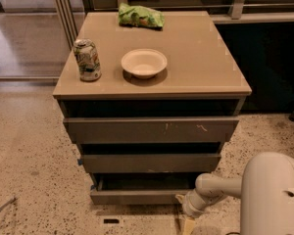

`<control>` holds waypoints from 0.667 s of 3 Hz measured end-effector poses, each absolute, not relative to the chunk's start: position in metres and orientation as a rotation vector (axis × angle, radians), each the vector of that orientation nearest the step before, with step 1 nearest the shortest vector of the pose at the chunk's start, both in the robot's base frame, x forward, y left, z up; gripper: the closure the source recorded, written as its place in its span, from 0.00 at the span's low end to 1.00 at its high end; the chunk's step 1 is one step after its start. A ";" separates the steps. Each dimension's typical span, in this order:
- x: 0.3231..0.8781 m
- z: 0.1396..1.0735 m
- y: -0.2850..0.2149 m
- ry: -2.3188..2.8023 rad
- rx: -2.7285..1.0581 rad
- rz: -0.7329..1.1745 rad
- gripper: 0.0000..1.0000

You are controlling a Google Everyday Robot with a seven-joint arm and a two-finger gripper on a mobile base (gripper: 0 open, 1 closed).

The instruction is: Open bottom drawer

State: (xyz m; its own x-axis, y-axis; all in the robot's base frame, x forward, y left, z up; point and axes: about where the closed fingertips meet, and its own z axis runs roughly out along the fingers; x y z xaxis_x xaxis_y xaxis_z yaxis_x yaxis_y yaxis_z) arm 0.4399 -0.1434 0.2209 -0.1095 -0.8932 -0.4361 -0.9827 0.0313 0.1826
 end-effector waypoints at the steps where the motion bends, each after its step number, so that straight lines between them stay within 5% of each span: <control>1: 0.439 0.221 -0.144 2.091 -1.944 0.602 0.00; 2: 0.442 0.221 -0.145 2.045 -1.951 0.504 0.00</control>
Offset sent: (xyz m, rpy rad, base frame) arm 0.0140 -0.0052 0.0039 -0.0442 -0.2404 0.0021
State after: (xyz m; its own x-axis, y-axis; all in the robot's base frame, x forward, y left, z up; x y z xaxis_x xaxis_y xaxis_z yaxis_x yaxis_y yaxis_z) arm 0.4424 -0.1448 0.2211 -0.0570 -0.9037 -0.4244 -0.9974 0.0327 0.0642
